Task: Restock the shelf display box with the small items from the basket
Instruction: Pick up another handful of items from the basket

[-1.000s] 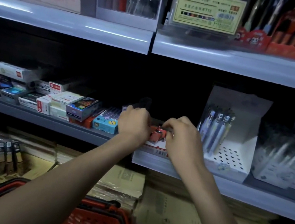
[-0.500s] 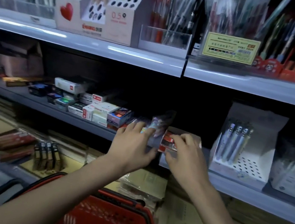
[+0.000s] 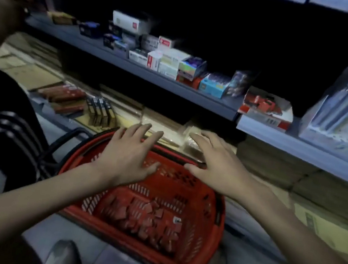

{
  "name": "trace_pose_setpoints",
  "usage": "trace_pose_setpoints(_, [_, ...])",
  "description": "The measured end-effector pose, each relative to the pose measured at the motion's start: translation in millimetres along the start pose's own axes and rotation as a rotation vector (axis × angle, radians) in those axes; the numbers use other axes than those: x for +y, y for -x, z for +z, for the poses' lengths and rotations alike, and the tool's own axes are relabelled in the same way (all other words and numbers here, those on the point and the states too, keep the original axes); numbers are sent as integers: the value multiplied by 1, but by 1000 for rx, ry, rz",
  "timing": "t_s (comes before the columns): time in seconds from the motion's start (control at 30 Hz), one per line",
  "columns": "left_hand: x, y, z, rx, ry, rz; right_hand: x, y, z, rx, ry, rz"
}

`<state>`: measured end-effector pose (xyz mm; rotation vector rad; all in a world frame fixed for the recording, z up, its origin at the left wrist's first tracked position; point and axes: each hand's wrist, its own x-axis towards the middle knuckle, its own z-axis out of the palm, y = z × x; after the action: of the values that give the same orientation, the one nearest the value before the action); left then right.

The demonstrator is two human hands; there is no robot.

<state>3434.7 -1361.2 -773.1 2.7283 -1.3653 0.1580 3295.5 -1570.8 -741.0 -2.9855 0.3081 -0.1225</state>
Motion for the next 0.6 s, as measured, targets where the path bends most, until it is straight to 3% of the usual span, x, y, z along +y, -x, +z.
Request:
trace_pose_setpoints(0.2, [-27,38,63,-165,24,-13,-14,-4,91,-381,132,-133])
trace_pose_setpoints(0.37, [-39,44,99,-311,8,-19,-10,-15,172,-662,251,-138])
trace_pose_setpoints(0.5, [-70,52,121,-382,-35,-88,-18,-29,241,-818,325,-161])
trace_pose_setpoints(0.6, [-93,59,132,-401,-57,-137,-29,-38,297,-857,346,-296])
